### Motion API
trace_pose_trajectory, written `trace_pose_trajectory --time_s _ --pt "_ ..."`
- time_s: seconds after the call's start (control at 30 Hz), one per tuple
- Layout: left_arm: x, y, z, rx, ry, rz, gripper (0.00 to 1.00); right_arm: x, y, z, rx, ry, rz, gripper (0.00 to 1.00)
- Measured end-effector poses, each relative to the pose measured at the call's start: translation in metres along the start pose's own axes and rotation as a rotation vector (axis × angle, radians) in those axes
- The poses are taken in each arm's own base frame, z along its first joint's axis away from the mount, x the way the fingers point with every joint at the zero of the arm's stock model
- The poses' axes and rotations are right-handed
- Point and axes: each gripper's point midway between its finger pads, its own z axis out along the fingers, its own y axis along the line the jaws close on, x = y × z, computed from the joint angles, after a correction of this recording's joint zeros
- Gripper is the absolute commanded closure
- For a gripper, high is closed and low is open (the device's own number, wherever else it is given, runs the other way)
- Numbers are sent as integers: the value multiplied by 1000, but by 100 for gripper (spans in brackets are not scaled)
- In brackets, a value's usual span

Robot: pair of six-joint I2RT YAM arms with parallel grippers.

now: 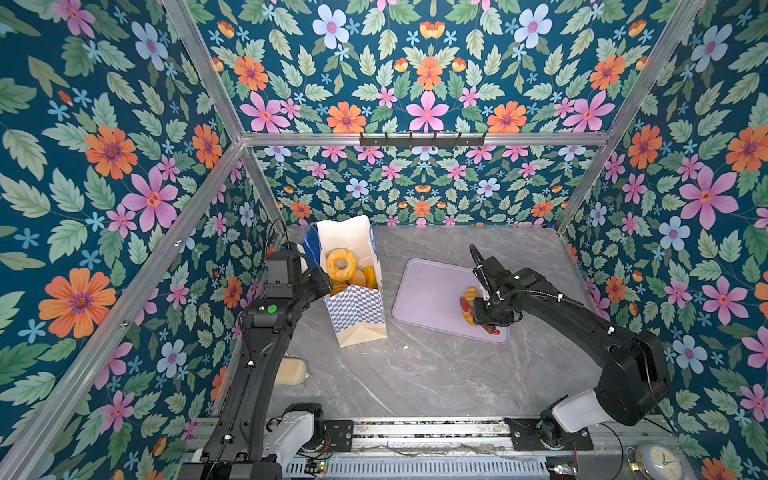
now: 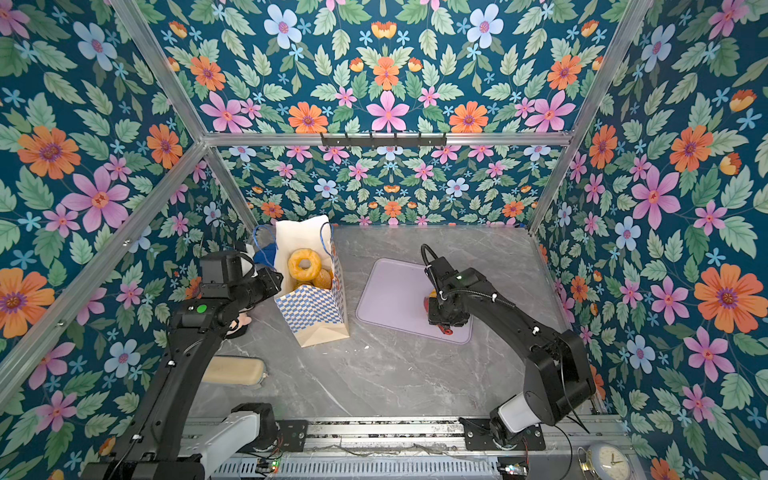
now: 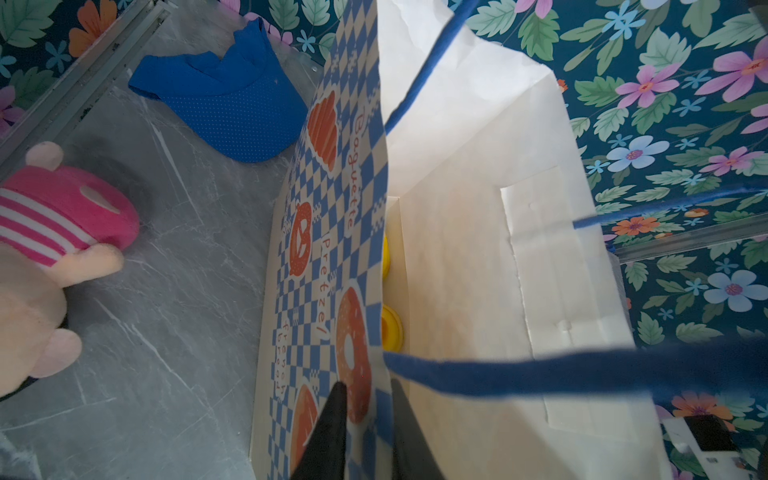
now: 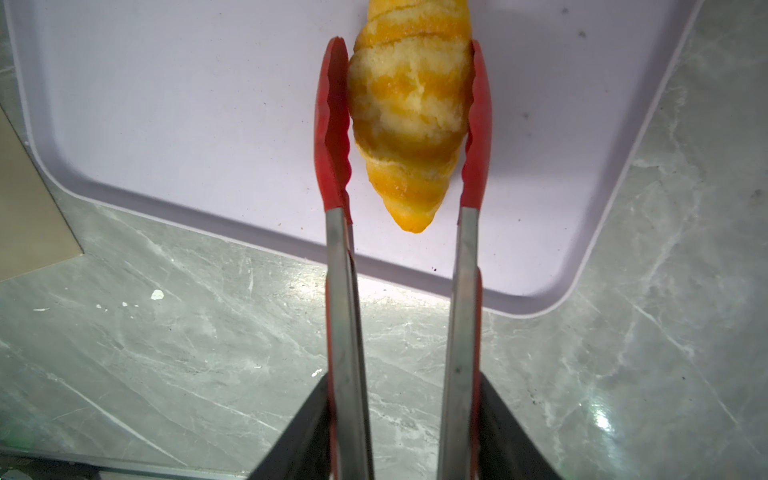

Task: Place the fake bread into the paper bag
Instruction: 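Close the right tongs on the croissant and lift it off the tray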

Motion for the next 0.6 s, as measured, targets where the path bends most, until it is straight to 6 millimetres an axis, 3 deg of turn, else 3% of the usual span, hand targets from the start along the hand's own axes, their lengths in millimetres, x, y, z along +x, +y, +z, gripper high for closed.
trace_pose_trajectory --time_s 0.4,0.6 --pt "-6 -4 -6 4 -15 6 79 -12 4 -43 -47 -121 -1 58" --pt "-6 -3 -9 -1 -15 13 89 -23 12 -71 -97 -190 -1 59"
